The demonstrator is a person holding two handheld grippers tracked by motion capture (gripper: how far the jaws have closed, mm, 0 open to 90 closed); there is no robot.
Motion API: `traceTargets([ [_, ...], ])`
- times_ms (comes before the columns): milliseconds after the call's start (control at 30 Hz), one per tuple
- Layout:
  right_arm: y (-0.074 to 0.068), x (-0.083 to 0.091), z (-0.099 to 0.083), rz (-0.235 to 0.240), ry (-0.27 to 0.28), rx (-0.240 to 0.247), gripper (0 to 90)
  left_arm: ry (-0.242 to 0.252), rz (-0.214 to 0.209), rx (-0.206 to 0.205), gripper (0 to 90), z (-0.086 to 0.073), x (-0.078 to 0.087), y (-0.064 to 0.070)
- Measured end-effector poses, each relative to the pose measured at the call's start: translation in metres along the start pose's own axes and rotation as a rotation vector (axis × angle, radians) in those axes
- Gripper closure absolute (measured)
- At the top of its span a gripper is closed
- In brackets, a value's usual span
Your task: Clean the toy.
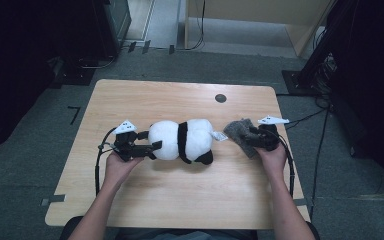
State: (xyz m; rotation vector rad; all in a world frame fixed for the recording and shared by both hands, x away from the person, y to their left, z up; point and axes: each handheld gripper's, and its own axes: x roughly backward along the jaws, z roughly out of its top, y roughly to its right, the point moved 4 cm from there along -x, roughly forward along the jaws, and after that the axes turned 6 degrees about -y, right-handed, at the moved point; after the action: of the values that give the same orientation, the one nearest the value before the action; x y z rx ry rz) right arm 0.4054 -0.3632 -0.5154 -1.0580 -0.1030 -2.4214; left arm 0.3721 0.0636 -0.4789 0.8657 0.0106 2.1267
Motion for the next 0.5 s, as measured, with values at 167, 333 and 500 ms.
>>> traceTargets([
  [167,0.006,-0.008,-0.009,-0.038,-0.048,0.001,47.0,0.000,0.006,-0.016,22.9,-0.001,-0.001,0.000],
  [333,0.006,-0.018,-0.016,-0.062,-0.065,0.030,49.2,-0.005,0.007,-0.019,22.8,-0.002,-0.001,0.000],
  [500,0.007,-0.020,-0.023,-0.064,-0.001,0.057,48.5,-0.018,0.019,-0.023,22.8,-0.002,-0.001,0.001],
])
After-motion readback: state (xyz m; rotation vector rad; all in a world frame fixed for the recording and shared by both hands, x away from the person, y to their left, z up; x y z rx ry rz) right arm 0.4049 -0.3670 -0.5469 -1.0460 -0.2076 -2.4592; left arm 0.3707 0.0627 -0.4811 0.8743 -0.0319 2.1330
